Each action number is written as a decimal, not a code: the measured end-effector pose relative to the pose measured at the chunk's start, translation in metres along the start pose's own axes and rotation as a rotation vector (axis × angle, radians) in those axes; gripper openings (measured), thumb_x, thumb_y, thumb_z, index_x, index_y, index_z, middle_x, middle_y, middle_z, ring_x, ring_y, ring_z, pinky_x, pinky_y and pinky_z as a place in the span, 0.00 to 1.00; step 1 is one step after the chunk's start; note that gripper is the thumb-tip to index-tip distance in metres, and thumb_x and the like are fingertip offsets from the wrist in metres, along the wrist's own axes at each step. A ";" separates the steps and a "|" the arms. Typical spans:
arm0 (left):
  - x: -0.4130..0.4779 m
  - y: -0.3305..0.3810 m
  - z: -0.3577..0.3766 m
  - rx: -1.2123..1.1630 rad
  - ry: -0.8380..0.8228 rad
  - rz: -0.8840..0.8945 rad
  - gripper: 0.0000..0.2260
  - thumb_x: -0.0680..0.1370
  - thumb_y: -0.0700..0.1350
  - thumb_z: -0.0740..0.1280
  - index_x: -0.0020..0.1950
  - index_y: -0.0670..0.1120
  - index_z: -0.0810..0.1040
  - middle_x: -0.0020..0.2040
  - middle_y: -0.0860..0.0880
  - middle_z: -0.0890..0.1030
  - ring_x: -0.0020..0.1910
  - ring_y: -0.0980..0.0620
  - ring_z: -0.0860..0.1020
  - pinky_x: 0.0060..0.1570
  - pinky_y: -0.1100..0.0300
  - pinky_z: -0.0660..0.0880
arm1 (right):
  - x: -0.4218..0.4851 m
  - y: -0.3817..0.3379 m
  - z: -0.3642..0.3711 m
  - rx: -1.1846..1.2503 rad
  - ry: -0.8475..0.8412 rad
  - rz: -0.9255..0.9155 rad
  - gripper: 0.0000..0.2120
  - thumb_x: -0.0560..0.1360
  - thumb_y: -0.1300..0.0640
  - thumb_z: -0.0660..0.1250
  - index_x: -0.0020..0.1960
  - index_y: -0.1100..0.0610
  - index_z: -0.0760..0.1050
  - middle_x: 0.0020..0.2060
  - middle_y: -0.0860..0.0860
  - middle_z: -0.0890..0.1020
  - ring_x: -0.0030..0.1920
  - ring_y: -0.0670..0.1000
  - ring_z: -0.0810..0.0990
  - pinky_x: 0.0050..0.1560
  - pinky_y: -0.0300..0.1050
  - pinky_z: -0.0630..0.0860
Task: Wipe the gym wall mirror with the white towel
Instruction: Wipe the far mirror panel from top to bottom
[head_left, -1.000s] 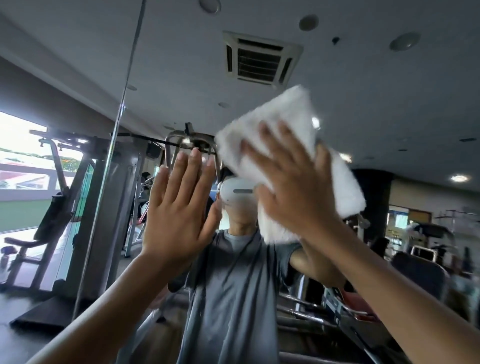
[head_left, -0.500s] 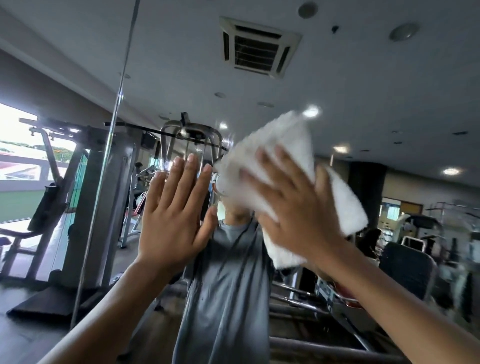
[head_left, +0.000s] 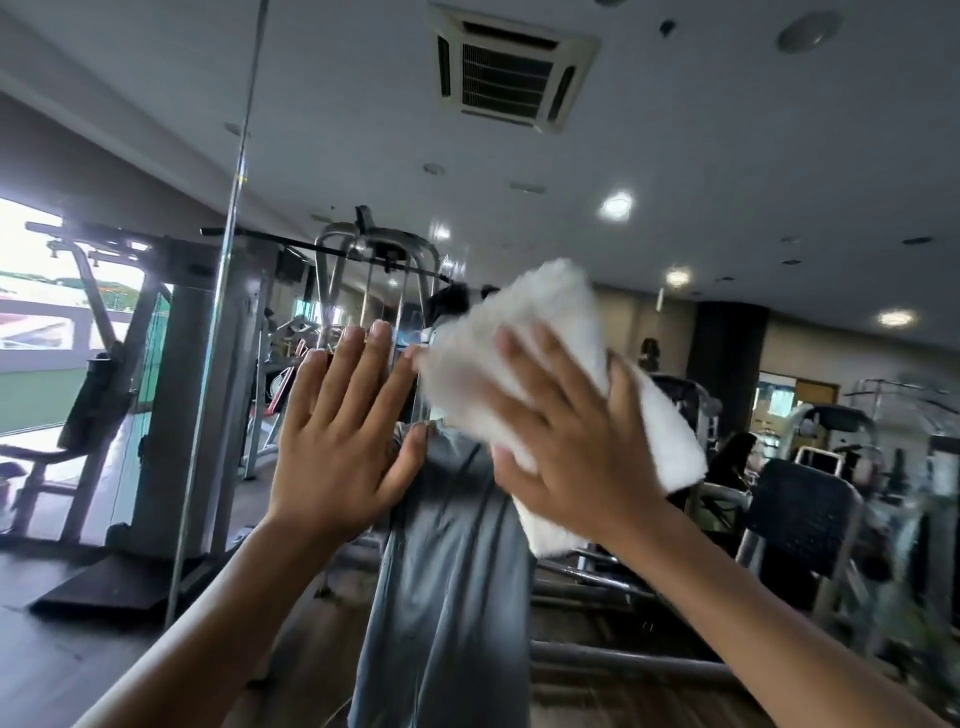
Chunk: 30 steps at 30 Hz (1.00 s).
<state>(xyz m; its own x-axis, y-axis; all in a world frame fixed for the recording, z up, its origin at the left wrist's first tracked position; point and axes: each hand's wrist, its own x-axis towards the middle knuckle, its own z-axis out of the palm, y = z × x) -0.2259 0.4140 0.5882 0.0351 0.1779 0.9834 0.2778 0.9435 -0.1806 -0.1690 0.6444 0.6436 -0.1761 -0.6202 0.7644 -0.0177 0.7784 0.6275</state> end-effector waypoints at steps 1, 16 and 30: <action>0.000 0.000 0.000 -0.004 -0.010 -0.008 0.28 0.83 0.56 0.52 0.80 0.44 0.61 0.80 0.40 0.59 0.80 0.42 0.55 0.79 0.44 0.49 | -0.016 0.004 -0.001 -0.011 -0.022 -0.119 0.30 0.77 0.41 0.59 0.78 0.44 0.64 0.80 0.51 0.59 0.79 0.57 0.57 0.69 0.65 0.57; -0.041 0.015 -0.002 -0.042 -0.080 -0.097 0.29 0.83 0.58 0.51 0.81 0.44 0.59 0.81 0.40 0.57 0.80 0.41 0.55 0.78 0.42 0.48 | -0.048 0.000 0.005 -0.003 -0.041 -0.238 0.33 0.74 0.42 0.62 0.78 0.42 0.61 0.80 0.50 0.58 0.80 0.55 0.55 0.71 0.65 0.55; -0.073 0.017 -0.005 -0.064 -0.115 -0.050 0.29 0.82 0.54 0.52 0.80 0.42 0.59 0.81 0.39 0.56 0.80 0.39 0.54 0.78 0.40 0.50 | -0.091 -0.059 0.011 0.070 -0.077 -0.261 0.30 0.72 0.46 0.65 0.75 0.43 0.69 0.78 0.49 0.63 0.79 0.53 0.60 0.69 0.65 0.58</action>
<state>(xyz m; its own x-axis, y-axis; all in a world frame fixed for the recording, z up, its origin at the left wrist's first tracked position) -0.2189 0.4153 0.5138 -0.0893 0.1649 0.9823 0.3373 0.9329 -0.1260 -0.1632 0.6558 0.5350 -0.2310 -0.7937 0.5627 -0.1394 0.5994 0.7883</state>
